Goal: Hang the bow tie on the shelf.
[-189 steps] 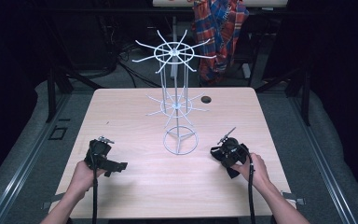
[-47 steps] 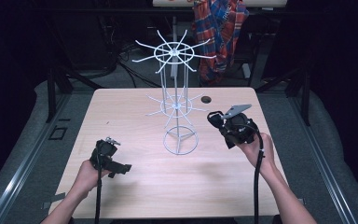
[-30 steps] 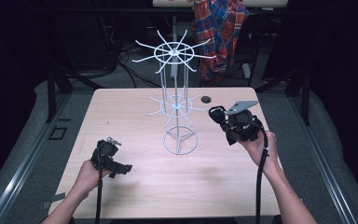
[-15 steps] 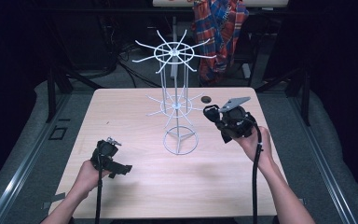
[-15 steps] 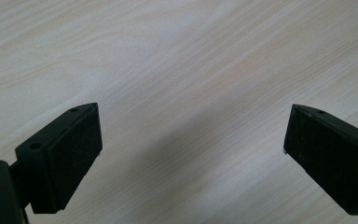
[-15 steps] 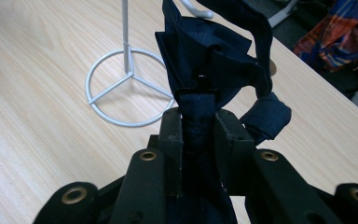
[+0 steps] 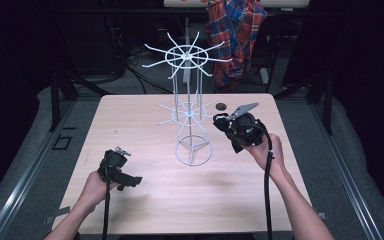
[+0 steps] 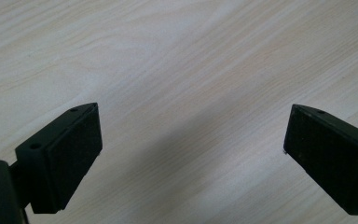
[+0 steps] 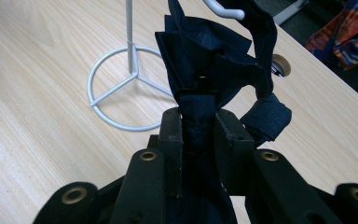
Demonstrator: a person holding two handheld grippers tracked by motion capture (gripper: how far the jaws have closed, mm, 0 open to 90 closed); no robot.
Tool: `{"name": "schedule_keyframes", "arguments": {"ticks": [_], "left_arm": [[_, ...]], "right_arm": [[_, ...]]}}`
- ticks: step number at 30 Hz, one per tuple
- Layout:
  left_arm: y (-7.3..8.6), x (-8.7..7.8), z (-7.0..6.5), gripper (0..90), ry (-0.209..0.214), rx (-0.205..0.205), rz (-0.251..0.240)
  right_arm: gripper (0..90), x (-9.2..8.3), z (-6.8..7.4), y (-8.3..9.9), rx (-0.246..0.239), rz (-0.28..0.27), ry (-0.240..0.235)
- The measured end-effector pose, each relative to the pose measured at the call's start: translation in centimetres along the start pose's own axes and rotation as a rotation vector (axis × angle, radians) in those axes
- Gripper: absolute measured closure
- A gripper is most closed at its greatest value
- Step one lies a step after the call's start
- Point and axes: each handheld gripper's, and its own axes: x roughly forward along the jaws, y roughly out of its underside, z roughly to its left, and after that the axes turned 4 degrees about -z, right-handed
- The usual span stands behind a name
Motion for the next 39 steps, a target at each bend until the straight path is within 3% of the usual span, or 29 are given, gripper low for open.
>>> {"name": "schedule_keyframes", "arguments": {"ticks": [29, 39], "left_arm": [[-0.1, 0.2, 0.0, 4.4, -0.001, 0.001, 0.009], [0.0, 0.2, 0.0, 4.5, 0.002, 0.009, 0.010]], "right_arm": [[73.8, 4.2, 1.6, -1.6, -0.032, 0.028, -0.042], [73.1, 4.8, 2.0, -1.6, -0.019, 0.015, -0.059]]}}
